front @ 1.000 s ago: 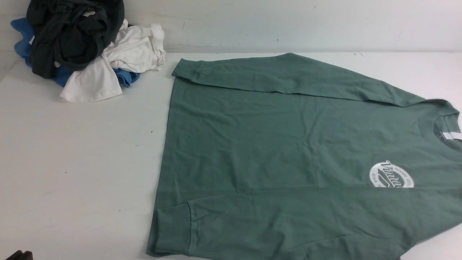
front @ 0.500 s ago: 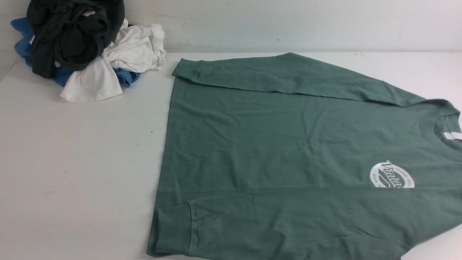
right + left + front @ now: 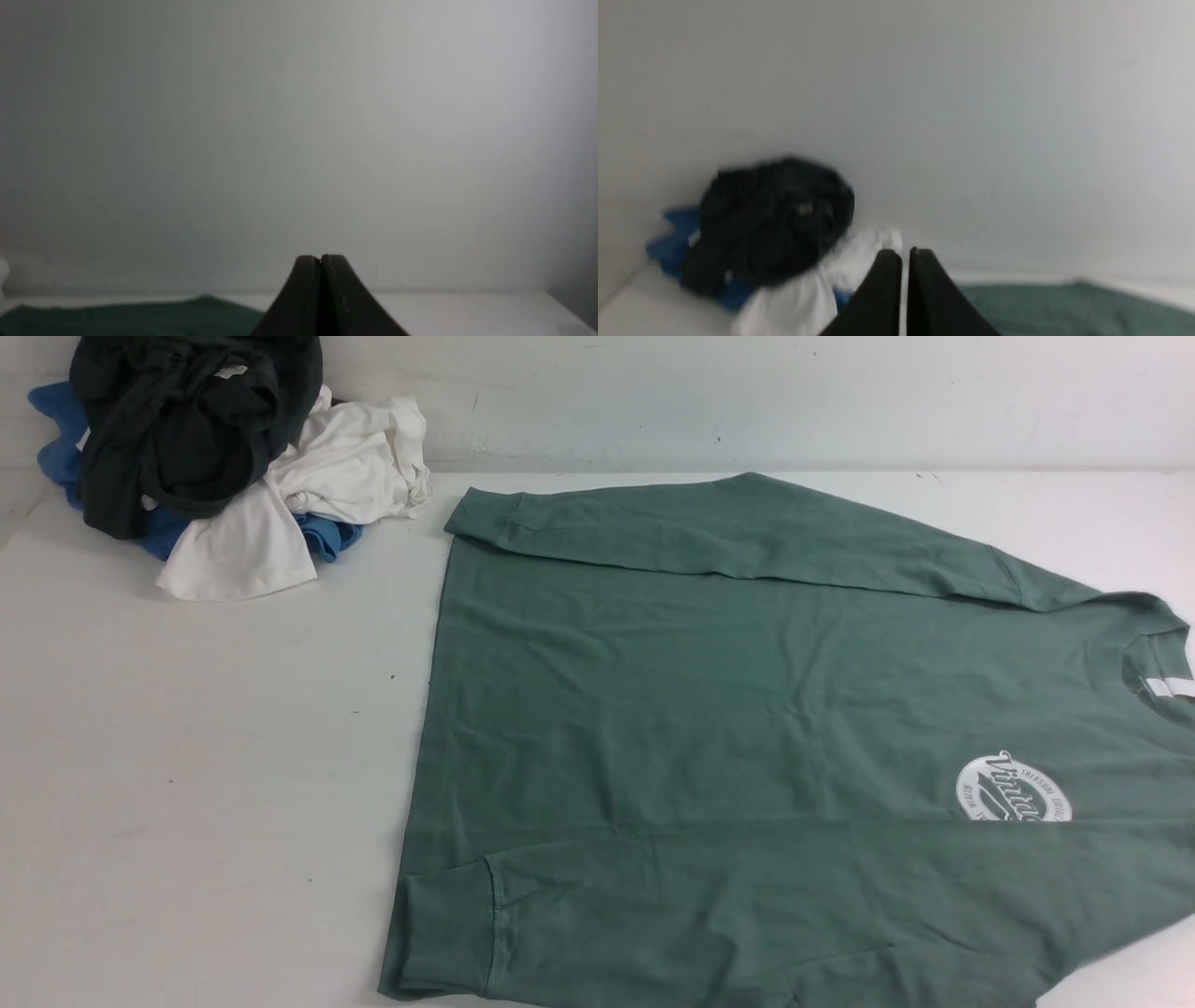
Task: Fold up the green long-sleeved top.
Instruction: Use the left arm to clamp the cuff closest to it
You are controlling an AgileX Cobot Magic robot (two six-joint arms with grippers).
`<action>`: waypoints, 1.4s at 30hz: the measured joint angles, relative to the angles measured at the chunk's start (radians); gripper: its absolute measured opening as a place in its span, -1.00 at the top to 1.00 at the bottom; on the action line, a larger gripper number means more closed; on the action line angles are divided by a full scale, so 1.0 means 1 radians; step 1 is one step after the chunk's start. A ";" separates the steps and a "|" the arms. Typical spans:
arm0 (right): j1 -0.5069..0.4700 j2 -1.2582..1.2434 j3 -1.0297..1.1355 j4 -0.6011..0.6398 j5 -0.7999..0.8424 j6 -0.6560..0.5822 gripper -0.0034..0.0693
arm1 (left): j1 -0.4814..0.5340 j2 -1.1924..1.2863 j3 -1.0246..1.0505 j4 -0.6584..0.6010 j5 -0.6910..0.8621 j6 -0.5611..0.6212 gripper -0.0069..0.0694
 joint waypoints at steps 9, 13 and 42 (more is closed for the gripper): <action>0.043 0.430 -0.184 0.432 0.634 -0.373 0.94 | -0.245 0.525 -0.246 -0.032 0.694 0.113 0.81; 0.125 0.523 -0.188 0.644 0.639 -0.630 0.93 | -0.298 0.706 -0.266 -0.118 0.740 0.142 0.74; 0.241 0.625 -0.191 0.779 0.566 -0.827 0.93 | -0.282 1.095 -0.491 -0.225 0.691 0.234 0.81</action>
